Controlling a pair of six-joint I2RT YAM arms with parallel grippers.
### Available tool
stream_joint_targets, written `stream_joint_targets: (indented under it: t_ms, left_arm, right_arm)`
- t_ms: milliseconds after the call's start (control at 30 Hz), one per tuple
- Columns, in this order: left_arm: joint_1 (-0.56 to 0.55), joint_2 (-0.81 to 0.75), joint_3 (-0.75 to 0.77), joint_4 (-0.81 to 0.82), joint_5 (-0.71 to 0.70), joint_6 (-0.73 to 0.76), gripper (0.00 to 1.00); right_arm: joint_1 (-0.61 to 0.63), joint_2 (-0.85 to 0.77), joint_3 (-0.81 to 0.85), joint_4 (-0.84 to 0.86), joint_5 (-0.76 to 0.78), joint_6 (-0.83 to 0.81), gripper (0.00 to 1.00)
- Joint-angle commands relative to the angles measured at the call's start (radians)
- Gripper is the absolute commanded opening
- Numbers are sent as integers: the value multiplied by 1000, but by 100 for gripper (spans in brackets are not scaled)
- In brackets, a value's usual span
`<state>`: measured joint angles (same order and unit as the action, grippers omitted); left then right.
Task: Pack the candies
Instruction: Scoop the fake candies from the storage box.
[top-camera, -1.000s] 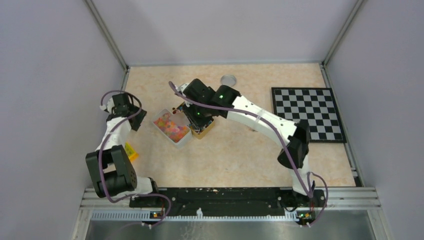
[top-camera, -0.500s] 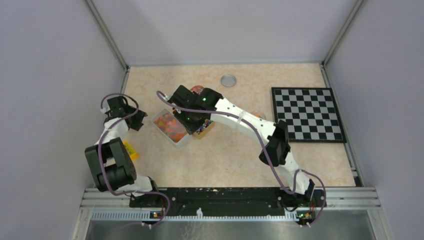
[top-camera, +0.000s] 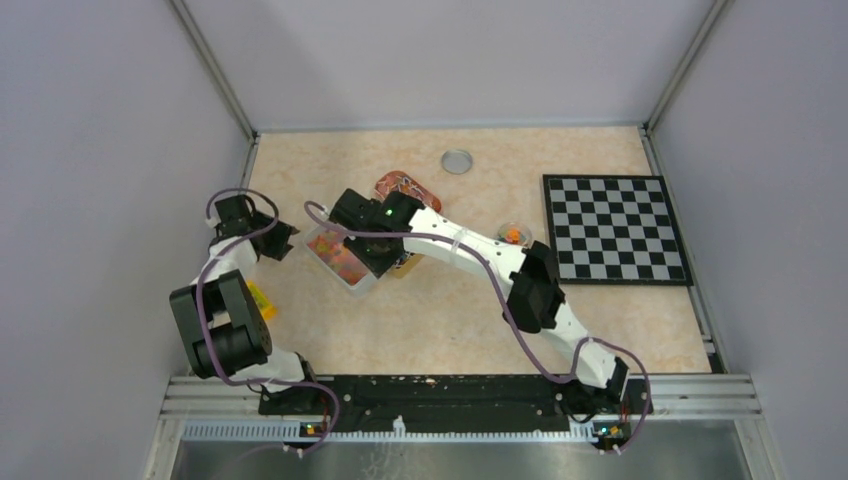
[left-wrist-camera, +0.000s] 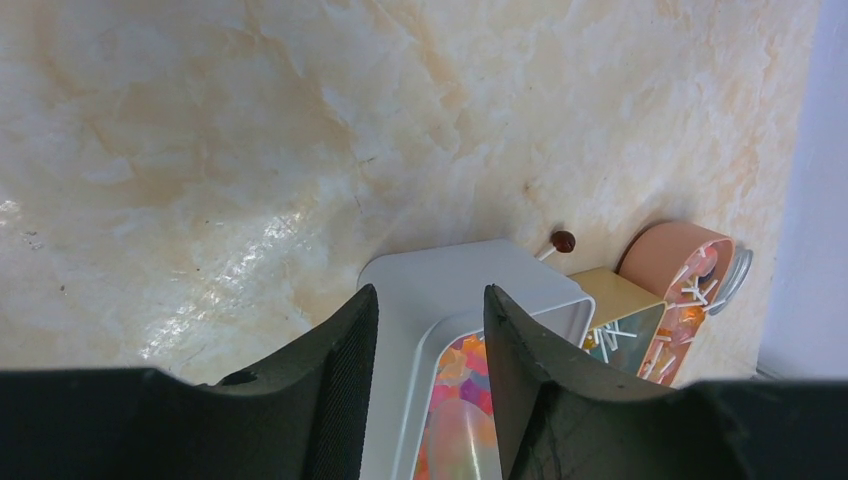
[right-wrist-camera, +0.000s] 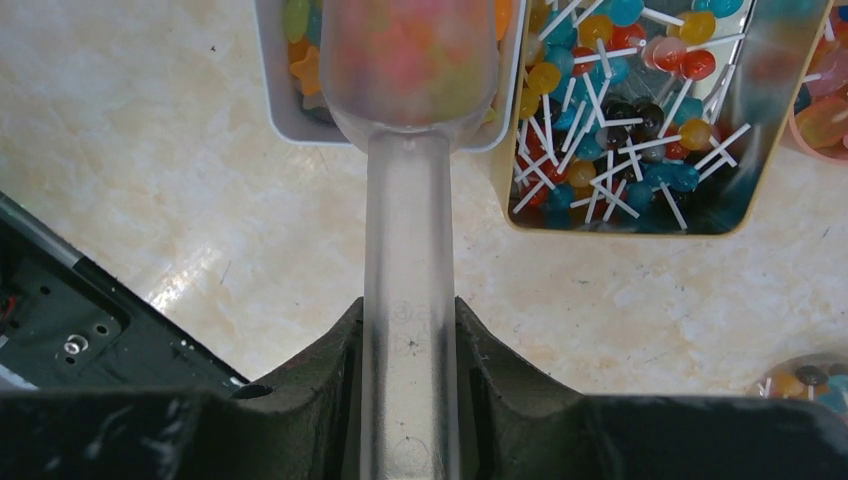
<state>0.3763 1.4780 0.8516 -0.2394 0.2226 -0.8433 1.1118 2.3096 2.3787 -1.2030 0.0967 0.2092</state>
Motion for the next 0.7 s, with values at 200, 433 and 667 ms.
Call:
stream_joint_targets:
  t_ms: [200,433,667]
  left_arm:
    - [7,18,-23,62,58,-3,46]
    - [7,26,-30,75,80,-5,44]
    - [11,39,-33,77,103,-3,43]
  right_arm:
    - [16,43,59,70,47,-12,0]
    - [16,85,89,119,60,-22,0]
    - [16,115,90,123,81,-12,0]
